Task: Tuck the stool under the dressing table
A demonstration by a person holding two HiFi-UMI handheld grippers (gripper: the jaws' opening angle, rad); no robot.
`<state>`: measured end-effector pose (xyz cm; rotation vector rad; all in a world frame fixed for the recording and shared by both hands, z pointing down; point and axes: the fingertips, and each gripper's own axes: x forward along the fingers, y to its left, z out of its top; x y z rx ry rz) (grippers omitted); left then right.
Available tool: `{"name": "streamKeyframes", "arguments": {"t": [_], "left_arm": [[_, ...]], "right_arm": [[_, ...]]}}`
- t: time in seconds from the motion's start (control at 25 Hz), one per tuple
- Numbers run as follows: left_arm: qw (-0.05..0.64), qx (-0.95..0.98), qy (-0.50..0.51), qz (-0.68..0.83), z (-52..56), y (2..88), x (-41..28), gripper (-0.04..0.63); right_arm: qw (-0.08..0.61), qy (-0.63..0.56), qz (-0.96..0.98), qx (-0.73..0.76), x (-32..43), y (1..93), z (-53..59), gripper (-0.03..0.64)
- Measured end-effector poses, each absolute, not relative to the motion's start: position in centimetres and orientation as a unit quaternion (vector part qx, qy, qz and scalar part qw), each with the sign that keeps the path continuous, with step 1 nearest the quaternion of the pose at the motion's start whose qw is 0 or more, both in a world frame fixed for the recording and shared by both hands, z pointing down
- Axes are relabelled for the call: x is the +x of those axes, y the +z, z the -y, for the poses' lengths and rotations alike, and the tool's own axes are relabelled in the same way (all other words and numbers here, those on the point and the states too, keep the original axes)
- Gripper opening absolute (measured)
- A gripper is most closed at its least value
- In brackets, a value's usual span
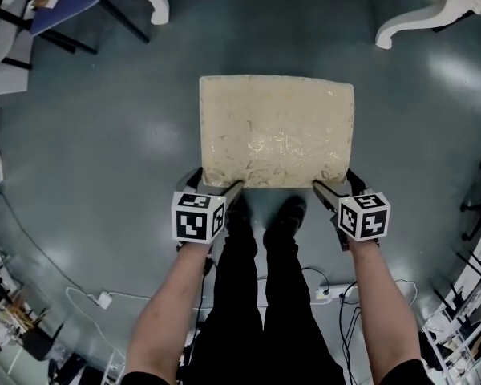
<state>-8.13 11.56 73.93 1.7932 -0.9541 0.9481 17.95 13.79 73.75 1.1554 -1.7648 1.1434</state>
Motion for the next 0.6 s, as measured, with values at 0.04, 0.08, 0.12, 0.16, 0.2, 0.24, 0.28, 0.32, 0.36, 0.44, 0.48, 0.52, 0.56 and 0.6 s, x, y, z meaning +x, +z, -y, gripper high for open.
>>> {"name": "streamKeyframes", "arguments": {"t": [0.04, 0.08, 0.12, 0.16, 0.2, 0.24, 0.28, 0.32, 0.36, 0.44, 0.48, 0.52, 0.56, 0.6], "left_arm": [[0.439, 0.72, 0.381, 0.379, -11.5, 74.0, -8.2, 0.451], [0.444, 0.719, 0.381, 0.375, -11.4, 74.1, -8.2, 0.453], [0.447, 0.719, 0.382, 0.37, -11.2, 74.2, -8.2, 0.456], [0.448, 0.721, 0.383, 0.364, -11.1, 74.3, -8.1, 0.459], [0.448, 0.722, 0.386, 0.359, -11.0, 74.4, -8.0, 0.46], [0.445, 0.725, 0.389, 0.355, -11.0, 74.4, -8.0, 0.462], [0.44, 0.728, 0.391, 0.352, -11.0, 74.3, -7.9, 0.462], [0.434, 0.731, 0.393, 0.351, -11.0, 74.2, -7.8, 0.463], [0.428, 0.735, 0.391, 0.352, -10.9, 74.1, -7.8, 0.463], [0.419, 0.741, 0.383, 0.358, -10.3, 74.0, -7.9, 0.46], [0.416, 0.744, 0.379, 0.361, -9.9, 73.9, -8.1, 0.459], [0.413, 0.745, 0.376, 0.364, -9.3, 73.8, -8.3, 0.458], [0.411, 0.747, 0.373, 0.366, -8.6, 73.8, -8.5, 0.456], [0.409, 0.748, 0.371, 0.369, -7.9, 73.7, -8.8, 0.454]], "right_arm": [[0.365, 0.442, 0.683, 0.452, 17.9, 73.7, -13.8, 0.408], [0.366, 0.441, 0.682, 0.455, 17.9, 73.7, -13.7, 0.407], [0.368, 0.439, 0.68, 0.457, 17.9, 73.8, -13.6, 0.404], [0.37, 0.438, 0.679, 0.458, 17.9, 73.8, -13.5, 0.403], [0.372, 0.437, 0.679, 0.458, 18.0, 73.9, -13.5, 0.403], [0.375, 0.437, 0.679, 0.455, 18.0, 73.9, -13.6, 0.403], [0.377, 0.437, 0.68, 0.452, 18.0, 73.9, -13.6, 0.405], [0.377, 0.436, 0.682, 0.449, 18.1, 73.9, -13.7, 0.407], [0.376, 0.436, 0.684, 0.448, 18.1, 73.8, -13.6, 0.408], [0.371, 0.433, 0.685, 0.453, 18.0, 73.8, -13.1, 0.408], [0.369, 0.432, 0.685, 0.456, 17.8, 73.7, -12.7, 0.408], [0.367, 0.431, 0.684, 0.46, 17.6, 73.7, -12.2, 0.407], [0.364, 0.43, 0.684, 0.463, 17.4, 73.6, -11.7, 0.405], [0.361, 0.43, 0.683, 0.466, 17.1, 73.6, -11.1, 0.405]]}}
